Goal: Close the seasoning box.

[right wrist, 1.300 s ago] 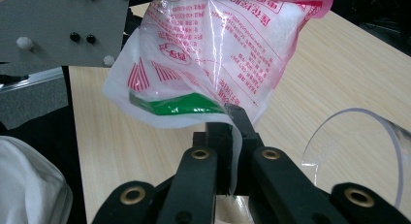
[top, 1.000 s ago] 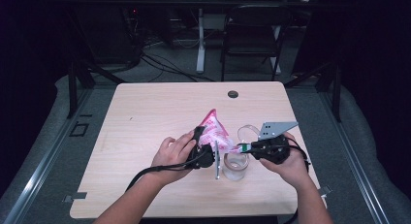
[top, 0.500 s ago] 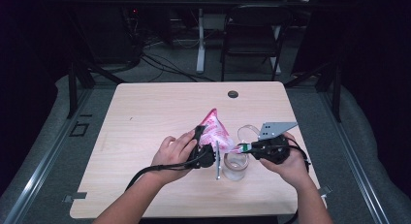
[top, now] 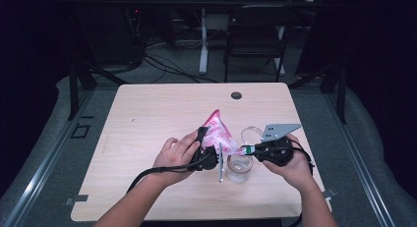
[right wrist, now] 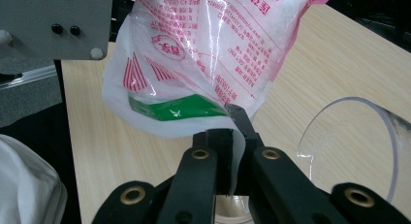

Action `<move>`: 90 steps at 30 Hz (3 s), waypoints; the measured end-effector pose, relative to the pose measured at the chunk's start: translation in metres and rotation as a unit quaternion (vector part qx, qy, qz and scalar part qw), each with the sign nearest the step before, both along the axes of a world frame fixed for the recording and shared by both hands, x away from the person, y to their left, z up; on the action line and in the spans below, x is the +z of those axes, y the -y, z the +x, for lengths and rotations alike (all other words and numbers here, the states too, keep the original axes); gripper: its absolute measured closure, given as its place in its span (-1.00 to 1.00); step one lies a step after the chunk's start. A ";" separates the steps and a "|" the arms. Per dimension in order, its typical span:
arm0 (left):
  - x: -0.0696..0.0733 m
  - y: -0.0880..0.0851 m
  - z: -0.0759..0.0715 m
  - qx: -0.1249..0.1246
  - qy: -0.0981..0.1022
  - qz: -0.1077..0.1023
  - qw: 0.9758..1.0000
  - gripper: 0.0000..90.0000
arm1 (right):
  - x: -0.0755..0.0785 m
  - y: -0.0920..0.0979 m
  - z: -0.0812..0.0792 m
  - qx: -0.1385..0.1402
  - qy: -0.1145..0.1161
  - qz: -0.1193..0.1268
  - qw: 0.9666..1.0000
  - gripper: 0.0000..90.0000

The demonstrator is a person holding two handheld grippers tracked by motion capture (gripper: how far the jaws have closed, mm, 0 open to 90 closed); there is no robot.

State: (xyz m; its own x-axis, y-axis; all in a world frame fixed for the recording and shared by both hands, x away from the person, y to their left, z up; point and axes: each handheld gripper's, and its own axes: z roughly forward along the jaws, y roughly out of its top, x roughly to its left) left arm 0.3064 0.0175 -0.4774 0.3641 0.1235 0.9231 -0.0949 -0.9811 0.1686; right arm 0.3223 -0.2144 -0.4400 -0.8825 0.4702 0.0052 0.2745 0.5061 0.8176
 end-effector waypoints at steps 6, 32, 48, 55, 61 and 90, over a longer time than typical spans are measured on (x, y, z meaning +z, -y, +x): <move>0.000 0.000 0.000 -0.001 0.004 0.003 1.000 0.36 | 0.000 0.000 0.000 -0.002 0.000 0.000 1.000 1.00; 0.001 0.002 -0.002 -0.006 0.032 0.031 0.999 0.36 | -0.002 0.000 0.001 -0.005 -0.002 -0.004 1.000 1.00; 0.004 0.004 -0.003 -0.007 0.038 0.036 0.999 0.37 | -0.003 0.000 0.001 -0.006 -0.003 -0.007 1.000 1.00; 0.004 0.004 -0.004 -0.008 0.038 0.036 0.999 0.37 | -0.003 0.000 0.001 -0.007 -0.004 -0.008 1.000 1.00; 0.005 0.003 -0.004 -0.009 0.038 0.031 0.999 0.38 | -0.004 0.000 0.002 -0.005 -0.005 -0.008 1.000 1.00; 0.006 0.004 -0.006 -0.011 0.040 0.035 0.999 0.40 | -0.006 -0.001 0.002 -0.002 -0.010 -0.015 1.000 1.00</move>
